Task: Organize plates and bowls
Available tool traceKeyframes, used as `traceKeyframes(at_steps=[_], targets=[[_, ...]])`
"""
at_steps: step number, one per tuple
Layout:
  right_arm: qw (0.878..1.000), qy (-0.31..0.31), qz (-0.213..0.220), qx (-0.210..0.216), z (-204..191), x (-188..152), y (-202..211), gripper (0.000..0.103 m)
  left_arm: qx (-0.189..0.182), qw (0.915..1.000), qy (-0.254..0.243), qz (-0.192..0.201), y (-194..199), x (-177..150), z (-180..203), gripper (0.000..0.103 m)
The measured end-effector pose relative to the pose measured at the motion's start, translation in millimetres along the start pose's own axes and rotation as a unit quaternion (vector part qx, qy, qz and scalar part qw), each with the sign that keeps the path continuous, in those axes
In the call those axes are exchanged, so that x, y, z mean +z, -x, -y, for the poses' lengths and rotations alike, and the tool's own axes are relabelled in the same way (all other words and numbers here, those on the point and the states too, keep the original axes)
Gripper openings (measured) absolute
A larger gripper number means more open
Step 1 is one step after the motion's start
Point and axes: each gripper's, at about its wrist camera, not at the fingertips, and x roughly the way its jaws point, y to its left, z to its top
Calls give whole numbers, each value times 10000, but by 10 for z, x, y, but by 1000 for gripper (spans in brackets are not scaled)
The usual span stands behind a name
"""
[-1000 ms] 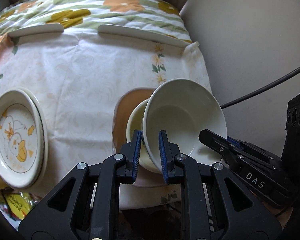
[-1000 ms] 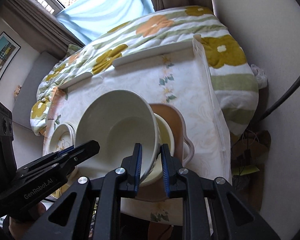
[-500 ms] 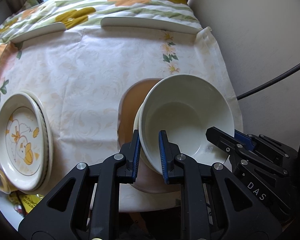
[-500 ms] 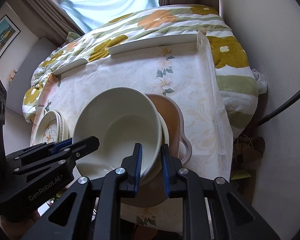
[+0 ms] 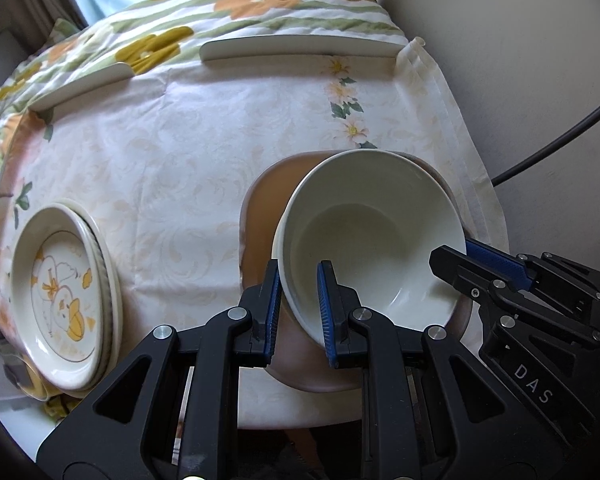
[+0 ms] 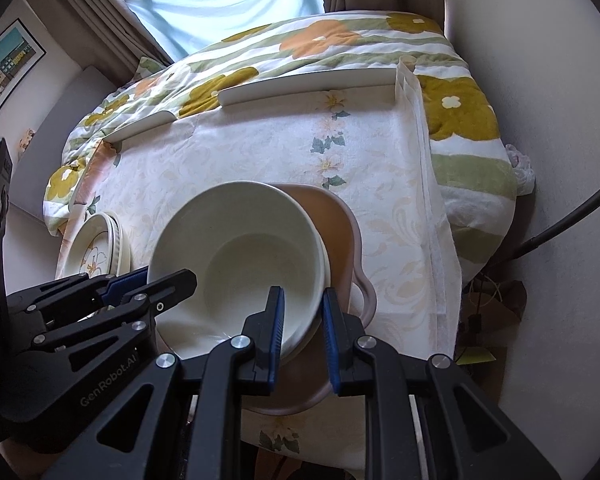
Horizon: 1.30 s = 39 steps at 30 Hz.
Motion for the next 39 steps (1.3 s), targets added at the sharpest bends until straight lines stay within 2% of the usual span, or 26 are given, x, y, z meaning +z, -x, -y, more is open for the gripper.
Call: traceKeyframes(at_steps=[8, 15, 20, 21, 22, 23, 24, 29, 34, 37, 39], targets=[[10000, 14, 26, 71, 14, 11, 35, 17, -47, 9998, 131, 108, 48, -43, -25, 16], [9987, 156, 427, 246, 31, 96, 417, 17, -54, 9944, 130, 1046, 718, -43, -171, 16], [9942, 406, 848, 513, 18, 172, 853, 18, 294, 9854, -268, 1656, 1178, 9, -229, 16], [9929, 495, 944, 531, 3, 166, 928, 30, 306, 9845, -345, 1694, 1219, 8, -248, 16], [9917, 548, 1043, 522, -5, 160, 994, 41, 256, 9845, -410, 1687, 1241, 10, -270, 16], [9902, 578, 1162, 514, -7, 144, 1060, 72, 183, 9850, -455, 1656, 1249, 12, -286, 16], [9886, 584, 1288, 526, -3, 123, 1120, 92, 76, 9859, -513, 1590, 1241, 14, -302, 16], [9893, 330, 1358, 423, 71, 99, 1177, 93, -184, 9905, -763, 1127, 1021, -36, -327, 16], [9924, 104, 1160, 387, 79, 97, 1059, 93, -569, 9960, -473, 500, 711, -53, -484, 17], [9937, 15, 1044, 398, 85, 75, 983, 93, -636, 9966, -469, 248, 582, -73, -540, 18], [9948, -30, 961, 351, 93, 59, 929, 93, -665, 9965, -496, 108, 517, -67, -567, 33]])
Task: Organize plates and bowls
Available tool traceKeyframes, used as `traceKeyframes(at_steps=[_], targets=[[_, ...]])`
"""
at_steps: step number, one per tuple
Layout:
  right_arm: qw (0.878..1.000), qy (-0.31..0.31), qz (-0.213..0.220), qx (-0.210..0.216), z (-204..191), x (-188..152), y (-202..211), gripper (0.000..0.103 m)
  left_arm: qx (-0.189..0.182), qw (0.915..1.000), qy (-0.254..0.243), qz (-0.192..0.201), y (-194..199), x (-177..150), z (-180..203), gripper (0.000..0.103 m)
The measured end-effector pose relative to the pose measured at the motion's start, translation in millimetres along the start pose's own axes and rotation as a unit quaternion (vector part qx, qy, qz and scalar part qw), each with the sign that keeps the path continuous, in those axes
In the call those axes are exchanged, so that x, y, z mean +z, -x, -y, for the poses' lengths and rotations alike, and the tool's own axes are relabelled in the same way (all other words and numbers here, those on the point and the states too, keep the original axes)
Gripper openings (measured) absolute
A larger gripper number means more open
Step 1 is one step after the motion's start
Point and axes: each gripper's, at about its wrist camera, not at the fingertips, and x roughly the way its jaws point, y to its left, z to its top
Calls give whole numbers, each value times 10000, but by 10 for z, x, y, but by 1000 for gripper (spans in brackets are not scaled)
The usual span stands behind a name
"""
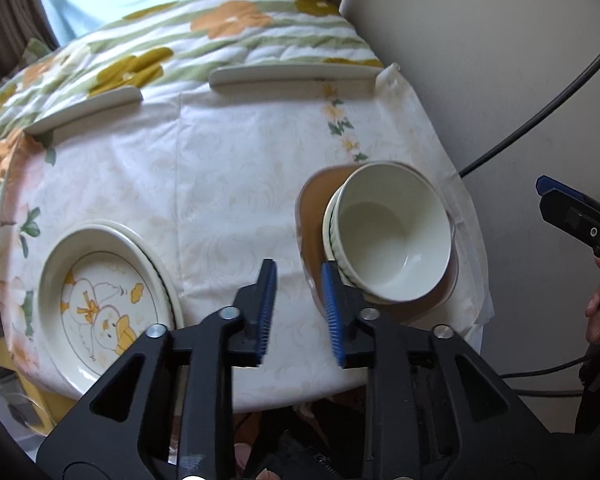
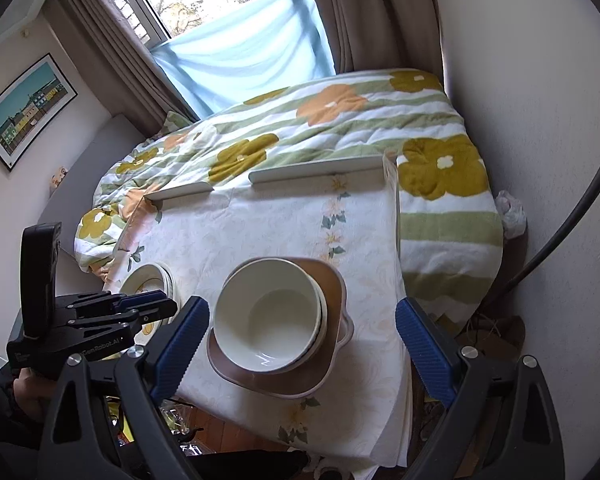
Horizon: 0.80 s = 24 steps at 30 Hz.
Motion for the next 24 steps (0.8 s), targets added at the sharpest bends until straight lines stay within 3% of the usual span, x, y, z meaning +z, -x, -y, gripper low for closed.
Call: traceKeyframes(at_steps=[1, 2, 4, 9, 14, 18, 24], targets=[[10000, -5, -52, -40, 3, -10, -26, 93, -34, 10000, -4, -59, -28, -4, -19, 68], [9999, 5, -118, -92, 8, -27, -51, 93, -104, 9999, 8, -109, -55, -6, -37, 96], [9991, 68, -358, -225, 19, -71, -105, 93, -159, 9998, 71, -116, -69, -9, -69, 97], [9909, 487, -994, -767, 9, -253, -272, 93, 161, 9985, -154, -502, -246, -4, -77, 97], [9845, 614, -1411, -840, 87, -398, -518, 92, 296, 9959, -511, -678, -415, -39, -23, 97], [9789, 636, -1742, -856, 129, -452, -723, 69, 467, 9913, -821, -912, -571, -81, 33, 97], [9731, 760, -2046, -736, 77, -470, -970, 53, 509, 9865, -1015, -1182, -779, -62, 93, 97]])
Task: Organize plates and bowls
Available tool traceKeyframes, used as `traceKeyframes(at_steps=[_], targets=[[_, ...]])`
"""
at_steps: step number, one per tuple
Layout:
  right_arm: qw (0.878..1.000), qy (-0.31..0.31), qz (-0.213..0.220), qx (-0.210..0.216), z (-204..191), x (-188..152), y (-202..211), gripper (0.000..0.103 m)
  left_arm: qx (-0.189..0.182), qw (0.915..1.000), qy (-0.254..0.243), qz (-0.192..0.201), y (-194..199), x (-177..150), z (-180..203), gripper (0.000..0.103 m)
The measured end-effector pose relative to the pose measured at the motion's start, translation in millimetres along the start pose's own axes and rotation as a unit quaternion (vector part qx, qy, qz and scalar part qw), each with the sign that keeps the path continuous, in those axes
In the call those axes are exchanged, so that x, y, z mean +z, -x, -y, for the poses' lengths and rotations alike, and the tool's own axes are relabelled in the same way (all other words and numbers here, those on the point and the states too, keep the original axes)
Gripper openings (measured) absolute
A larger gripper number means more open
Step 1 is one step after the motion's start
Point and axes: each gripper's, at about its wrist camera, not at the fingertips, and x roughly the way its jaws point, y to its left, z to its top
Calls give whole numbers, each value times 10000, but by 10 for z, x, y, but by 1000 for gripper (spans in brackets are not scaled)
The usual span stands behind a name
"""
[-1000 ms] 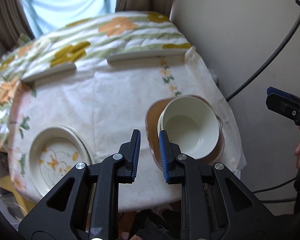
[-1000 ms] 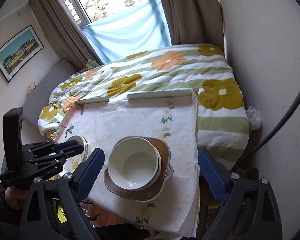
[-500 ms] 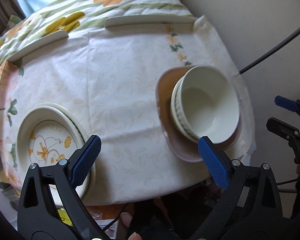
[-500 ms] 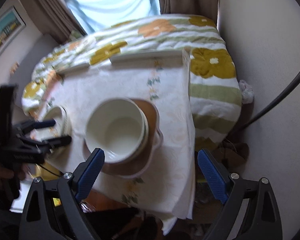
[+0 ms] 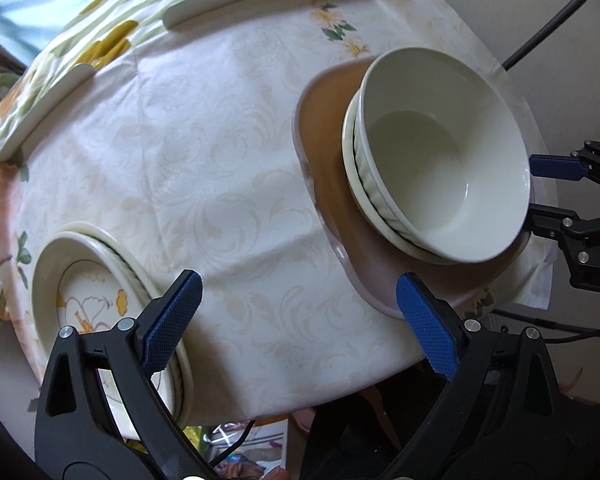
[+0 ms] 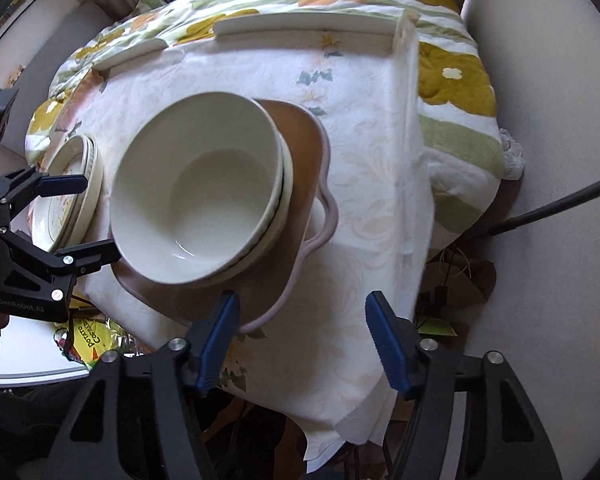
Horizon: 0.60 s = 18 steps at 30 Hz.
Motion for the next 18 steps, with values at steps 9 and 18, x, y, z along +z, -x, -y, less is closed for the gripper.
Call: traceKeyframes(at_steps=[9, 18], targets=[[9995, 90, -187, 249, -57, 65, -208, 32, -343, 9990, 84, -277, -204, 79, 26, 97], [9986, 79, -56, 517, -53, 93, -314, 23, -608, 9977, 295, -1, -278, 75, 101, 38]])
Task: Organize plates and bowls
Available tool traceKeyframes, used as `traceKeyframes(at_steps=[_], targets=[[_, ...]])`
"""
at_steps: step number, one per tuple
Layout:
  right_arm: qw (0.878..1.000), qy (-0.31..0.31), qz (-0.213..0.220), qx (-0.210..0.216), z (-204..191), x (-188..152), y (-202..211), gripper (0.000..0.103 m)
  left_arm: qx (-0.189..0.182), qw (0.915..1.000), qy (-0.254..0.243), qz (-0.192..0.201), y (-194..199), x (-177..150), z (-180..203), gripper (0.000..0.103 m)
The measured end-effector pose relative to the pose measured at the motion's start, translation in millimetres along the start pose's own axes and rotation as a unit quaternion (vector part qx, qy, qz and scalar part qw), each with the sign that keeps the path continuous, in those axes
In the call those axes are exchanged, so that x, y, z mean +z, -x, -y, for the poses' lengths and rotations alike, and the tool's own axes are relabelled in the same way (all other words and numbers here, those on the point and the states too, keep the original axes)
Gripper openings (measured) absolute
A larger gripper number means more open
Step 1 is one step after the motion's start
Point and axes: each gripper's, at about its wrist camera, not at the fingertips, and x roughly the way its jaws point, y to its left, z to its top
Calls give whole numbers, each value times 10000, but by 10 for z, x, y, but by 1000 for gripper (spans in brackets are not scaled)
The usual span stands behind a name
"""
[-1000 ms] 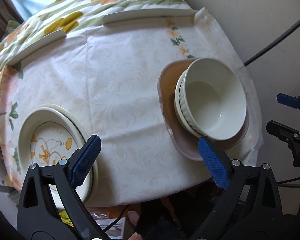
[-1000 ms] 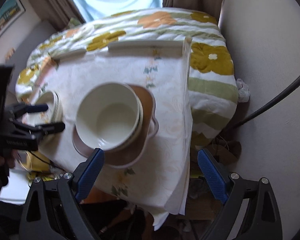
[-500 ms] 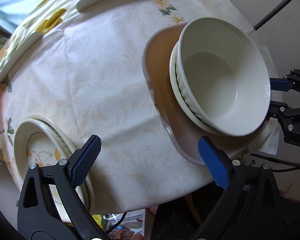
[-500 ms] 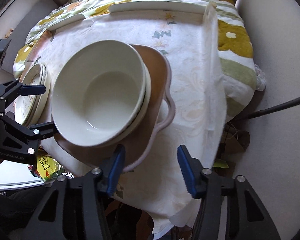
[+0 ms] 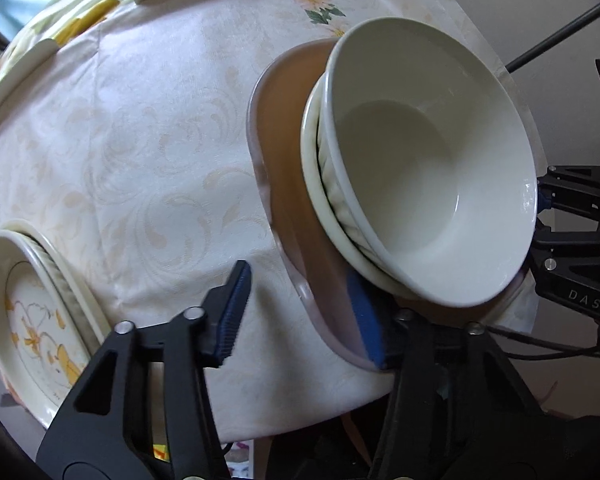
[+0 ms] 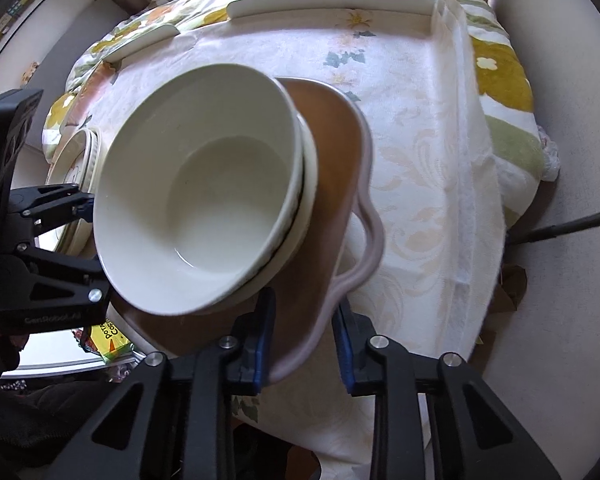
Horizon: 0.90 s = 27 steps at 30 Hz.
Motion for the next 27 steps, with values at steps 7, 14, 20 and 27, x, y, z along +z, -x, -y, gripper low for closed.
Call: traceKeyframes(at_steps=[7, 14, 20, 27], targets=[[9997, 165, 134, -106, -101, -18, -89, 19, 115, 9988, -368, 311, -22, -35, 244, 14], [9981, 332, 445, -265, -152, -70, -42, 19, 336, 9950, -526, 781, 98, -114, 289, 14], [9961, 533, 630, -299, -223, -19, 86, 19, 450, 9926, -367, 1070, 332, -228, 278, 14], [9924, 909, 795, -229, -607, 119, 348, 19, 658, 9883, -122, 1372, 865, -532, 101, 14]])
